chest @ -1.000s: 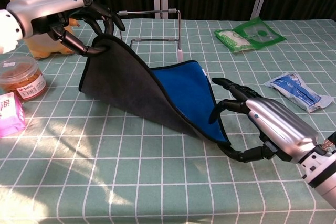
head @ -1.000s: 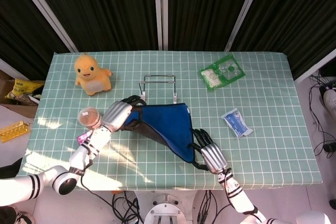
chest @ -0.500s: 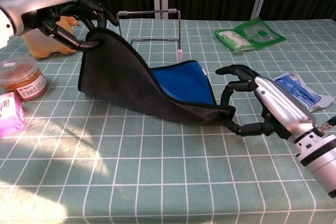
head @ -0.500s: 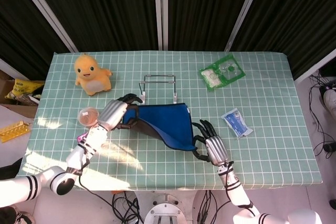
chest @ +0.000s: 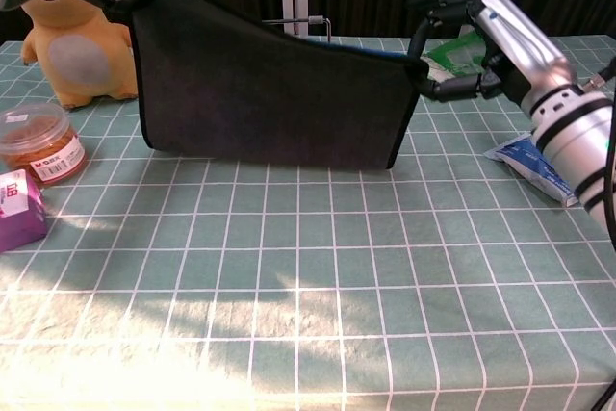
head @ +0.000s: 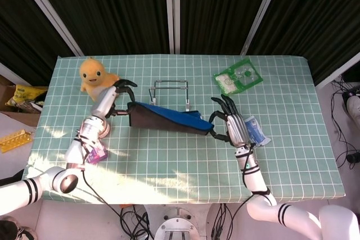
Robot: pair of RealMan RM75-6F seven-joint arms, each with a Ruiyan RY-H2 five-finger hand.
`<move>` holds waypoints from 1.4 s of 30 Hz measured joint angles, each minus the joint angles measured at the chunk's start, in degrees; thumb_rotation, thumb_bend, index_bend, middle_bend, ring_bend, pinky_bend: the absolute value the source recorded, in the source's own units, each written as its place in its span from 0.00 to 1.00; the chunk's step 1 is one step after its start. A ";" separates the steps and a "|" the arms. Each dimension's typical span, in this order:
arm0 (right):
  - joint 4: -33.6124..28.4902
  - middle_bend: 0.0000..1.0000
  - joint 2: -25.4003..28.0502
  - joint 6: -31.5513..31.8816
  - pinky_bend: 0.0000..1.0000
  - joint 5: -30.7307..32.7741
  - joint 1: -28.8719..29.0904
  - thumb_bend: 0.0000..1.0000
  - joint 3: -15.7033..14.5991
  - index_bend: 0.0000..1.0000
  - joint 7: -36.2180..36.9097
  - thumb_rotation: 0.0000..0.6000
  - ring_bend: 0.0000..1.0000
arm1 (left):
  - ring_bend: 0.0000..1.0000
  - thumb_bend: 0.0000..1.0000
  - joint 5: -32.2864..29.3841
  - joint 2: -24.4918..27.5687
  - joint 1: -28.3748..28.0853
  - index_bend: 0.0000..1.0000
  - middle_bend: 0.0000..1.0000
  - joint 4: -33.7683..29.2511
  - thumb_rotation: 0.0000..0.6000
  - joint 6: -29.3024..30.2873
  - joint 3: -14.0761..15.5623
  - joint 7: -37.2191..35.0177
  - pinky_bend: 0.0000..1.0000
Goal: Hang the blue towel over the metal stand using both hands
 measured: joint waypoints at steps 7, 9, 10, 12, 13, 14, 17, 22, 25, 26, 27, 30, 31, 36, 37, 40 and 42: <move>1.74 0.17 1.18 -9.13 0.00 6.81 10.18 0.50 8.88 1.00 -2.97 1.00 0.00 | 0.15 0.46 -9.87 1.37 -3.72 0.83 0.27 6.76 1.00 -8.88 -4.88 -2.68 0.30; 4.25 0.17 0.85 -11.72 0.00 9.19 13.61 0.50 11.31 1.00 -3.80 1.00 0.00 | 0.15 0.47 -12.93 1.37 -5.02 0.84 0.27 9.06 1.00 -11.34 -5.87 -3.10 0.30; 5.66 0.17 0.61 -12.69 0.00 10.09 15.12 0.50 12.09 1.00 -4.12 1.00 0.00 | 0.15 0.47 -15.18 1.29 -6.00 0.84 0.27 10.86 1.00 -13.05 -6.47 -3.30 0.30; 9.72 0.17 -0.08 -14.87 0.00 11.95 18.79 0.51 13.64 1.00 -4.87 1.00 0.00 | 0.15 0.48 -18.62 0.99 -7.66 0.85 0.28 14.08 1.00 -15.56 -7.17 -3.36 0.30; 11.78 0.18 -0.43 -15.83 0.00 12.69 20.43 0.51 14.25 1.00 -5.16 1.00 0.00 | 0.15 0.48 -20.98 0.66 -8.86 0.85 0.28 16.49 1.00 -17.21 -7.49 -3.26 0.30; 14.01 0.18 -0.81 -16.84 0.00 13.43 22.11 0.51 14.85 1.00 -5.41 1.00 0.00 | 0.15 0.48 -22.83 0.36 -9.81 0.84 0.29 18.40 1.00 -18.49 -7.65 -3.12 0.30; 22.52 0.19 -2.31 -20.77 0.00 15.97 27.56 0.50 16.62 0.99 -5.99 1.00 0.00 | 0.16 0.47 -29.38 -0.95 -13.03 0.77 0.30 24.90 1.00 -22.90 -7.94 -2.59 0.30; 38.83 0.00 -5.02 -32.08 0.00 20.43 35.49 0.31 18.51 0.05 -6.85 1.00 0.00 | 0.16 0.38 -36.90 -2.73 -17.43 0.01 0.12 34.32 0.99 -32.78 -7.14 -1.80 0.22; 47.54 0.00 -6.54 -41.05 0.00 23.51 40.59 0.14 19.47 0.00 -7.63 1.00 0.00 | 0.14 0.29 -39.02 -3.84 -19.63 0.00 0.06 38.62 0.90 -38.81 -5.80 -1.74 0.18; 49.85 0.00 -6.94 -43.67 0.00 24.37 41.99 0.09 19.68 0.00 -7.98 1.00 0.00 | 0.13 0.25 -39.29 -4.10 -20.06 0.00 0.04 39.70 0.85 -39.34 -5.43 -1.68 0.17; 52.54 0.00 -7.40 -46.95 0.00 25.46 43.77 0.06 19.88 0.00 -8.51 1.00 0.00 | 0.11 0.24 -39.65 -4.43 -20.64 0.00 0.02 41.41 0.82 -39.89 -4.87 -1.60 0.16; 56.71 0.00 -8.20 -53.02 0.00 28.02 47.70 0.02 20.08 0.00 -9.74 1.00 0.00 | 0.09 0.18 -40.57 -5.07 -22.22 0.00 0.00 45.93 0.78 -41.44 -3.14 -1.55 0.14; 57.32 0.00 -8.30 -53.99 0.00 28.69 48.37 0.02 20.03 0.00 -10.04 1.00 0.00 | 0.09 0.16 -40.80 -5.23 -22.80 0.00 0.00 46.73 0.78 -42.53 -2.39 -1.58 0.14; 56.54 0.00 -7.78 -53.40 0.00 29.91 48.25 0.03 19.82 0.00 -8.97 1.00 0.00 | 0.07 0.11 -40.67 -5.18 -23.83 0.00 0.00 47.20 0.68 -43.76 -1.20 -2.23 0.13; 55.95 0.00 -7.56 -52.75 0.00 29.86 47.94 0.04 19.63 0.00 -8.59 1.00 0.00 | 0.07 0.10 -40.09 -4.88 -23.77 0.00 0.00 46.39 0.61 -42.91 -1.24 -2.25 0.14; 53.14 0.00 -6.52 -50.66 0.00 29.10 46.31 0.08 18.52 0.00 -7.16 1.00 0.00 | 0.06 0.09 -38.28 -3.68 -23.34 0.00 0.00 42.82 0.37 -40.69 -1.71 -2.29 0.14; 50.55 0.00 -5.56 -49.05 0.00 28.11 44.73 0.09 17.50 0.00 -6.07 1.00 0.00 | 0.06 0.09 -36.97 -2.76 -22.85 0.00 0.00 39.82 0.32 -39.00 -2.44 -2.43 0.14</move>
